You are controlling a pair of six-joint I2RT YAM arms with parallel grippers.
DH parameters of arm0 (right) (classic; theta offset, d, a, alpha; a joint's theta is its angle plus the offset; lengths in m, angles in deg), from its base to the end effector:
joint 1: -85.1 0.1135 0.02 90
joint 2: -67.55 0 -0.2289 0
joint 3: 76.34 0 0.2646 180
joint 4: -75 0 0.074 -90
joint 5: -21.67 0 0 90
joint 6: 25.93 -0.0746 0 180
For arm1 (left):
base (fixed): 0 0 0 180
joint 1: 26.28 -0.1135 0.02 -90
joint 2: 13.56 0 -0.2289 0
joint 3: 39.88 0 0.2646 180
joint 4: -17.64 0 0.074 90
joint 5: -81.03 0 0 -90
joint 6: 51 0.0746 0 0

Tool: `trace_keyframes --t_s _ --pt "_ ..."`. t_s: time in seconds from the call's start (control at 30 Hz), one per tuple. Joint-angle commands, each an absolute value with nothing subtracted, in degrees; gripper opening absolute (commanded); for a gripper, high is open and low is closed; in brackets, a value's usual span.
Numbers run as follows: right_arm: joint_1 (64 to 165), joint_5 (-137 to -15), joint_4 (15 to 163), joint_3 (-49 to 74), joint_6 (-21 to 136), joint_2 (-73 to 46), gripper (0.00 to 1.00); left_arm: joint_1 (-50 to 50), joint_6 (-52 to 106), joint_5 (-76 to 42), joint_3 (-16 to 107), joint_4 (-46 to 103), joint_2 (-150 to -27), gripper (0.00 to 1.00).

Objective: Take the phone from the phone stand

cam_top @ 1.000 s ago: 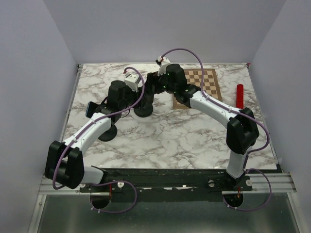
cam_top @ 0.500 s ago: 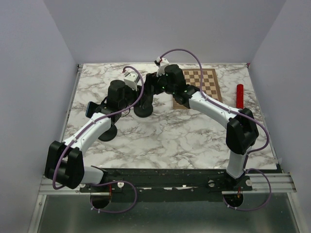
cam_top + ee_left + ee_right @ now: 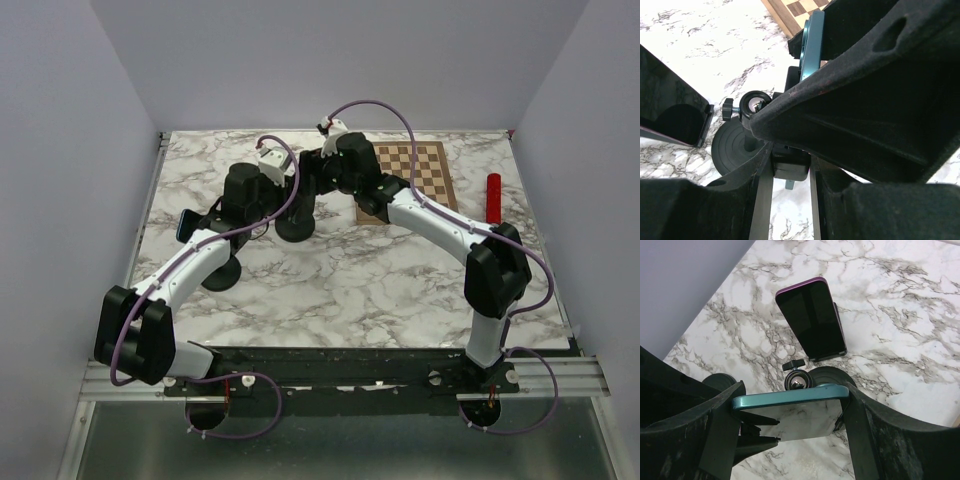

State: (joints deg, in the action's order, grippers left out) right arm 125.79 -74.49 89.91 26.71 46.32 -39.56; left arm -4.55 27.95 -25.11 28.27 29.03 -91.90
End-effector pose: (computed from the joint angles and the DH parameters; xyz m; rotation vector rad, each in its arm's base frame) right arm 0.3674 0.3264 0.2654 -0.4679 1.9241 0.7823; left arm 0.3357 -0.1561 0.2373 0.3741 1.9527 -0.6489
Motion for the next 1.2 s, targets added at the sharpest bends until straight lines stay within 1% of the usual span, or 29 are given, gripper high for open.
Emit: trace_keyframes --t_s 0.0,0.07,0.13,0.27,0.33,0.43,0.57,0.7,0.87,0.9,1.0,1.1,1.17 --pt "126.84 -72.03 91.36 27.87 48.17 -40.12 0.01 -4.79 29.48 -28.06 29.68 30.66 -92.44 0.08" --pt "126.84 -70.84 91.39 27.37 52.82 -40.14 0.01 -4.84 30.12 -30.73 30.57 32.72 -93.12 0.00" --pt "126.31 -69.25 89.79 25.44 56.62 -39.86 0.01 -4.86 31.02 -31.77 31.62 34.98 -94.16 0.00" --pt "121.31 -72.00 89.60 24.94 59.88 -40.79 0.01 -5.61 31.61 -30.58 30.55 35.46 -93.85 0.00" --pt "120.24 -68.68 88.78 24.61 62.70 -40.95 0.01 -5.81 31.22 -28.99 29.55 34.67 -93.02 0.00" --pt "119.04 -68.54 88.01 24.91 64.54 -41.52 0.00 -5.89 31.22 -26.23 28.93 34.18 -92.74 0.00" --pt "118.70 -64.61 86.37 22.39 66.36 -40.47 0.01 -6.10 30.62 -23.37 27.28 32.34 -91.71 0.00" --pt "117.04 -65.87 84.00 19.81 67.74 -38.99 0.01 -6.94 30.56 -24.77 26.43 31.82 -90.49 0.00" --pt "116.60 -66.01 83.54 20.34 68.64 -38.71 0.01 -7.39 29.92 -28.57 25.99 31.54 -89.40 0.00" --pt "116.13 -67.48 83.45 20.18 68.54 -38.50 0.01 -7.39 30.13 -29.70 25.75 31.41 -88.99 0.00" --pt "114.50 -77.10 83.99 20.64 66.91 -38.17 0.01 -7.47 31.44 -34.61 25.00 31.01 -87.83 0.00" --pt "114.52 -85.35 87.30 22.74 67.92 -38.98 0.00 -8.13 32.44 -38.70 25.72 31.35 -89.35 0.00" --pt "114.29 -89.86 87.98 23.72 67.87 -39.57 0.01 -8.18 32.86 -39.10 26.29 31.96 -90.77 0.00"
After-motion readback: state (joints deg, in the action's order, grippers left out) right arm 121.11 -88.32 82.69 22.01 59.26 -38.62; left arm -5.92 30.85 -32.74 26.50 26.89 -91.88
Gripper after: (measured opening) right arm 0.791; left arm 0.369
